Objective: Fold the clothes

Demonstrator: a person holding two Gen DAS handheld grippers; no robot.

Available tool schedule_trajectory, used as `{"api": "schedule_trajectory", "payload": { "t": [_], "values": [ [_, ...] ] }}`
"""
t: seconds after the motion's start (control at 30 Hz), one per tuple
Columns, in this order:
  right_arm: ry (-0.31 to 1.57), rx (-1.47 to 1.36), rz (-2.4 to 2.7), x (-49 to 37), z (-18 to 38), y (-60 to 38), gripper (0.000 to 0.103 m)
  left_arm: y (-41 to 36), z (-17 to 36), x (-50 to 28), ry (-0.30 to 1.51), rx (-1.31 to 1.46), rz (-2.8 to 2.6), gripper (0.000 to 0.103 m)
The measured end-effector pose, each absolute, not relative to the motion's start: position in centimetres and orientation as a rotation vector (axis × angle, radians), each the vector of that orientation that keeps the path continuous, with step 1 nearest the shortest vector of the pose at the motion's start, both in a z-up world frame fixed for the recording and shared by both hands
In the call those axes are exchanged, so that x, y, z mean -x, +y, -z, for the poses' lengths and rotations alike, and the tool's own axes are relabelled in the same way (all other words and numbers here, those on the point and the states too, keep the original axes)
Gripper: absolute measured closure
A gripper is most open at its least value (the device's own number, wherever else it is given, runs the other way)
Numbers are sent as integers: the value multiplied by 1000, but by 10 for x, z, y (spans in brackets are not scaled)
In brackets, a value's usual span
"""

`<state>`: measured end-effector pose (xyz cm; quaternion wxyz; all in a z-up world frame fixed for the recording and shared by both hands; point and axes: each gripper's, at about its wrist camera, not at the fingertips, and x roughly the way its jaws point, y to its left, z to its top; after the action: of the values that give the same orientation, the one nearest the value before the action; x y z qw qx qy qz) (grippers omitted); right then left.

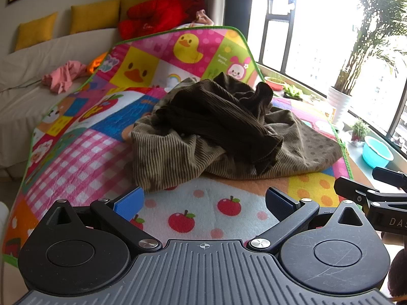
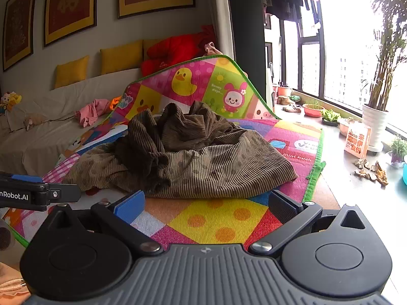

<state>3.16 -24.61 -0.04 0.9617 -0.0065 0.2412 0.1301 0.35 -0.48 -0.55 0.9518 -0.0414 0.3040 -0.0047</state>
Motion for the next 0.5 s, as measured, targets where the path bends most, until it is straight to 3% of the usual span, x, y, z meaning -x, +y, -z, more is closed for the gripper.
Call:
{"api": "schedule_trajectory", "payload": {
  "t": [0.5],
  "values": [
    [506, 17, -279, -42, 4, -248, 0, -1, 9, -18, 652, 78, 19, 0]
  ]
}}
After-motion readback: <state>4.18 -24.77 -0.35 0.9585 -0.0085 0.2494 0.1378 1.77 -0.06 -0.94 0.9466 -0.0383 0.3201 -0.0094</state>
